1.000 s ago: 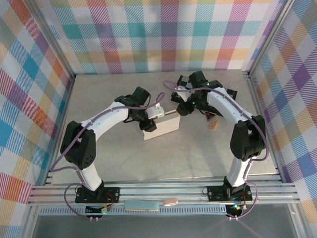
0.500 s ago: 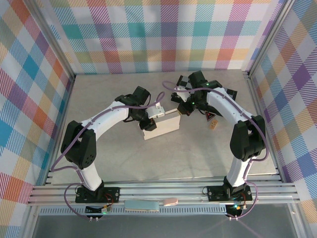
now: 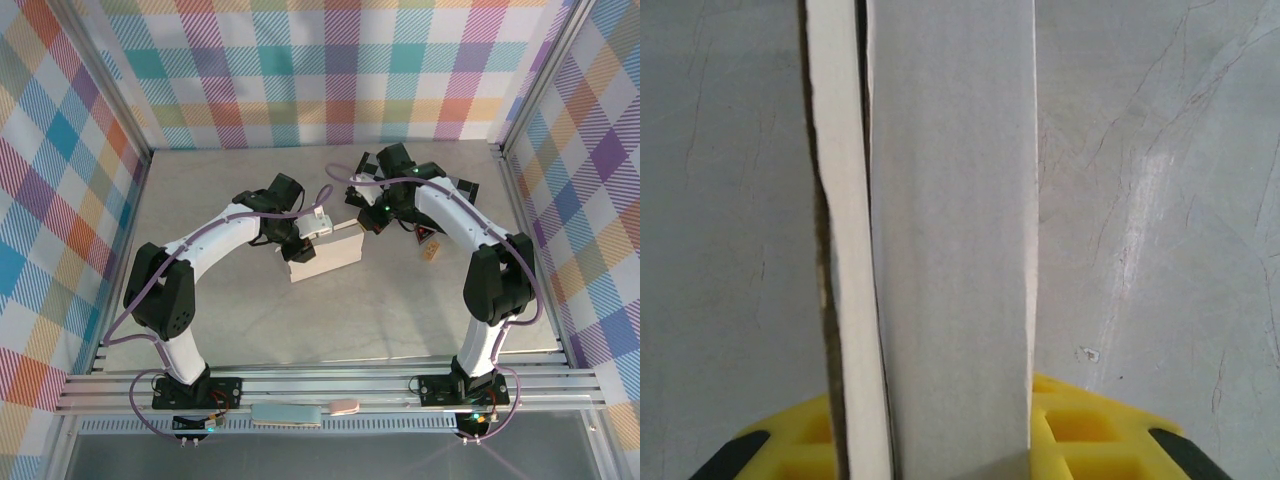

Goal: Fold the paper box

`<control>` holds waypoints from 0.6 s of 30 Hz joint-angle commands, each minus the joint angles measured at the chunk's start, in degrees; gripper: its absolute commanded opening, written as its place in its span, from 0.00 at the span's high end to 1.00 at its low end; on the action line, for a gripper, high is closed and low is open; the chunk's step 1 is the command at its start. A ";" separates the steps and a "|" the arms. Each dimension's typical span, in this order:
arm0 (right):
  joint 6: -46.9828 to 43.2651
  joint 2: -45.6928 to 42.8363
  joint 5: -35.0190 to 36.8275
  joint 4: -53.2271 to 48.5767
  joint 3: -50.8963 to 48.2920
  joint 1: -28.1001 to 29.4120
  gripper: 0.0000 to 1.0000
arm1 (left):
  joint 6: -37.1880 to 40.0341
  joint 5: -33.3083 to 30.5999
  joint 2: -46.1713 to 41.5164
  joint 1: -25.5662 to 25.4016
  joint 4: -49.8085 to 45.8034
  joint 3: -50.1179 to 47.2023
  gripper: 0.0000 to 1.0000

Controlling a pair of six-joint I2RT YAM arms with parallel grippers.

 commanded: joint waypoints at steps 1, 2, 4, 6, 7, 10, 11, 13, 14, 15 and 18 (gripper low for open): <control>4.39 -0.79 -0.07 -2.40 2.87 0.65 1.00 | -0.99 0.13 0.58 0.03 -0.59 2.23 0.73; 5.36 -0.72 0.04 -2.58 3.08 0.69 1.00 | -1.18 -0.13 0.69 -0.06 -0.58 2.19 0.73; 7.31 -0.56 0.87 -3.20 3.73 0.99 1.00 | -1.74 -1.03 0.97 -0.43 -0.52 2.23 0.71; 9.24 -0.42 1.29 -4.04 4.42 1.25 1.00 | -2.37 -1.92 1.00 -0.71 -0.16 2.21 0.71; 10.07 -0.20 0.99 -4.70 4.92 1.31 1.00 | -2.66 -2.15 0.99 -0.79 0.08 2.24 0.71; 12.36 0.60 0.69 -6.67 6.59 1.64 1.00 | -3.02 -2.86 1.23 -1.13 0.21 2.28 0.70; 13.00 0.84 0.76 -7.30 6.94 1.75 1.00 | -3.10 -3.00 1.20 -1.24 0.20 2.30 0.70; 14.54 1.14 0.65 -8.09 7.35 1.87 1.00 | -3.25 -3.26 1.36 -1.41 0.14 2.43 0.71; 15.33 1.02 0.51 -8.18 7.31 1.91 1.00 | -3.30 -3.34 1.36 -1.42 0.12 2.46 0.71; 15.91 1.05 0.36 -8.24 7.23 1.92 1.00 | -3.46 -3.44 1.36 -1.47 0.03 2.59 0.71; 17.24 1.26 0.02 -8.84 7.49 2.08 1.00 | -3.88 -3.61 1.36 -1.54 0.12 2.64 0.71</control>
